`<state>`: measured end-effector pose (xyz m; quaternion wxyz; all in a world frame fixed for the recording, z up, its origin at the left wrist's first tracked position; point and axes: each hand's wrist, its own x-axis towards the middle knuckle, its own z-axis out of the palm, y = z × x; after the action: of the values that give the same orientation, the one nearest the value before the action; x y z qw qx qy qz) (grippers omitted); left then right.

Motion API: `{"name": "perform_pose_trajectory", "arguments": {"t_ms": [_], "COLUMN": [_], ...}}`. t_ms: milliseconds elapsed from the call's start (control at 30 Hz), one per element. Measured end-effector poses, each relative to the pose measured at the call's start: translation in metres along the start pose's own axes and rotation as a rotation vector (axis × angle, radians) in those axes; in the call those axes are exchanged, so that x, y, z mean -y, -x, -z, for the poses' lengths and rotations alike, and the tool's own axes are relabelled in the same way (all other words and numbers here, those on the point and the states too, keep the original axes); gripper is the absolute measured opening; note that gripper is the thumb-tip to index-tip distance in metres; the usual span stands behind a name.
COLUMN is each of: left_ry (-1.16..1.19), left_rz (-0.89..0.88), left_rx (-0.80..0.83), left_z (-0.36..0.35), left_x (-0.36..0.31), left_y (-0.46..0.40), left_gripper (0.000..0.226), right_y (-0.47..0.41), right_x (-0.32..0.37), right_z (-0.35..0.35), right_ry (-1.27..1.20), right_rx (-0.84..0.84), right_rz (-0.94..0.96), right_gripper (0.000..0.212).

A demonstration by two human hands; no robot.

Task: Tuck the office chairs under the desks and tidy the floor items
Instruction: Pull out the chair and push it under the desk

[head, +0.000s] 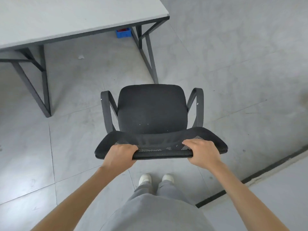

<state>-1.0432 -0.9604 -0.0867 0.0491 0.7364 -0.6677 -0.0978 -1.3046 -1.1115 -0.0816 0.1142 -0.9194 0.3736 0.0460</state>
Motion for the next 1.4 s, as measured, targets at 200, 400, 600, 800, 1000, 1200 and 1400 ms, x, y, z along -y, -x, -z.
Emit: {"name": "perform_pose_trajectory", "arguments": {"t_ms": [200,400,600,800,1000,1200,1400], "left_ry": [-0.032,-0.058,-0.1,-0.106,-0.132,-0.14,-0.151], "left_rz": [0.078,0.159,0.258,0.356,0.386,0.39,0.342], "left_rx": [-0.068,-0.147,-0.181,-0.174,-0.173,-0.163,-0.078], "left_z": [-0.014,-0.016,-0.017,-0.013,-0.003,0.017,0.062], "left_x": [-0.049,-0.069,-0.074,-0.045,0.012,0.132,0.29], "left_y": [0.003,-0.01,-0.027,-0.03,-0.03,-0.014,-0.014], "left_gripper": [0.031,0.03,0.033,0.034,0.034,0.02,0.027], "right_y": [-0.033,-0.076,-0.123,-0.163,-0.207,-0.249,-0.303], "right_x": [-0.042,-0.068,-0.073,-0.046,-0.001,0.088,0.207], "right_z": [0.021,0.031,0.039,0.036,0.031,0.015,-0.004], "right_ry": [0.066,0.115,0.14,0.147,0.094,0.039,0.058], "right_rx": [0.023,0.088,0.118,0.11,0.045,0.022,0.028], "right_rz": [0.158,0.268,0.329,0.402,0.434,0.366,0.212], "right_gripper": [0.043,0.041,0.045,0.04,0.047,0.041,0.028]}}
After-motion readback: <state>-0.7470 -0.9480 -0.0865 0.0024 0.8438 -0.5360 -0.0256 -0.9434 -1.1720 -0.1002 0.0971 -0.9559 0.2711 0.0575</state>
